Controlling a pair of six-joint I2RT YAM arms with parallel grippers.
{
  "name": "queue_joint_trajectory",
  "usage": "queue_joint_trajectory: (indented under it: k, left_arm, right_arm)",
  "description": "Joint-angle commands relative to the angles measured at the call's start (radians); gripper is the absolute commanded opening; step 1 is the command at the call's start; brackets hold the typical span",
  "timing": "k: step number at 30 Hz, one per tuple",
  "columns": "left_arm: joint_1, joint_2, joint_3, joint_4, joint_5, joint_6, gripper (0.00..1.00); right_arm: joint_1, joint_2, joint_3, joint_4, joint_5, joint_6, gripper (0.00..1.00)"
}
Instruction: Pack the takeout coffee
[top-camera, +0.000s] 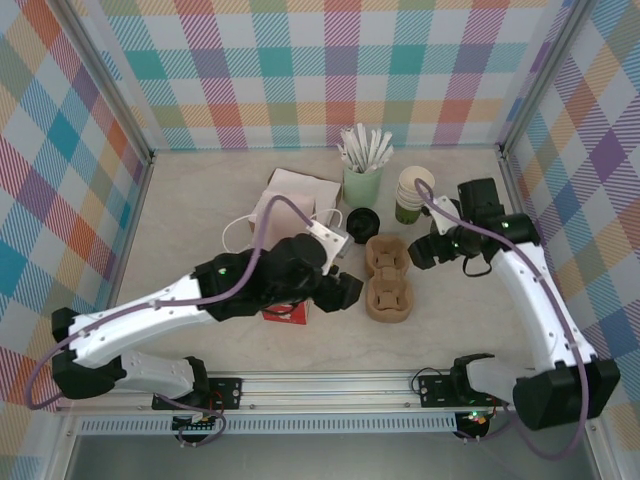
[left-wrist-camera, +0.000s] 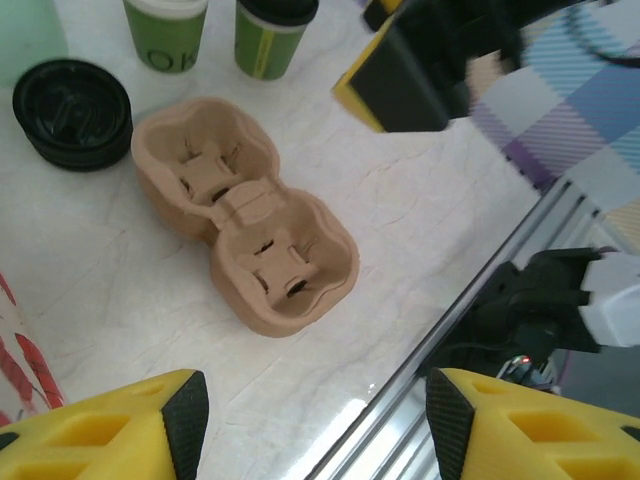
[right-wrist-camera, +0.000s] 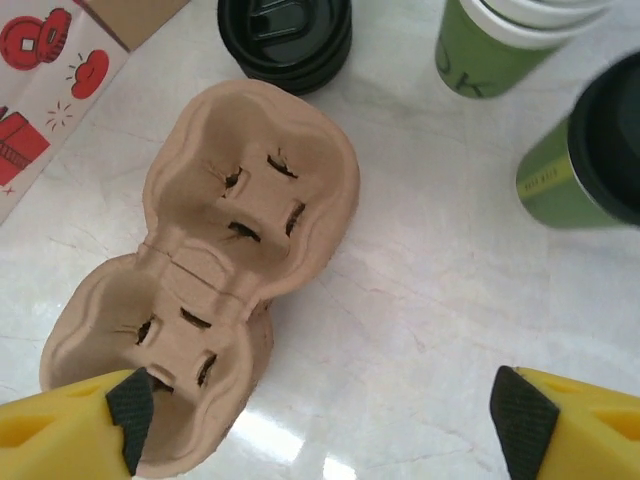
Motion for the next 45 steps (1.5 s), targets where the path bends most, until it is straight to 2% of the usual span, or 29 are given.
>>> queue_joint_trajectory:
  k: [1,7,9,13,24,33,45]
  left_arm:
    - [-0.011,0.065,0.024,0.026,-0.058,-0.057,0.61]
    - [-0.005,0.223,0.075,-0.039,-0.198,-0.174,0.63]
    - [0.017,0.28,0.098,-0.052,-0.17,-0.219,0.63]
    - [0.08,0.369,0.105,-0.036,-0.045,-0.293,0.61]
    - [0.152,0.487,0.076,0.063,0.152,-0.349,0.57]
    - [0.155,0.551,0.108,0.051,0.191,-0.347,0.56]
    - [0.156,0.58,0.12,0.053,0.212,-0.343,0.41]
  right_arm:
    - [-0.034,-0.046,-0.054,0.029,-0.006,0.257,0.94]
    - [-0.06,-0.091,-0.122,0.059,-0.128,0.458,0.94]
    - [-0.061,-0.098,-0.147,0.073,-0.156,0.503,0.94]
    - [-0.06,-0.098,-0.174,0.074,-0.177,0.532,0.93]
    - [-0.061,-0.132,-0.196,0.051,-0.15,0.505,0.92]
    - [-0.061,-0.115,-0.188,0.059,-0.156,0.493,0.93]
    - [-0.061,-0.117,-0.188,0.057,-0.153,0.49,0.93]
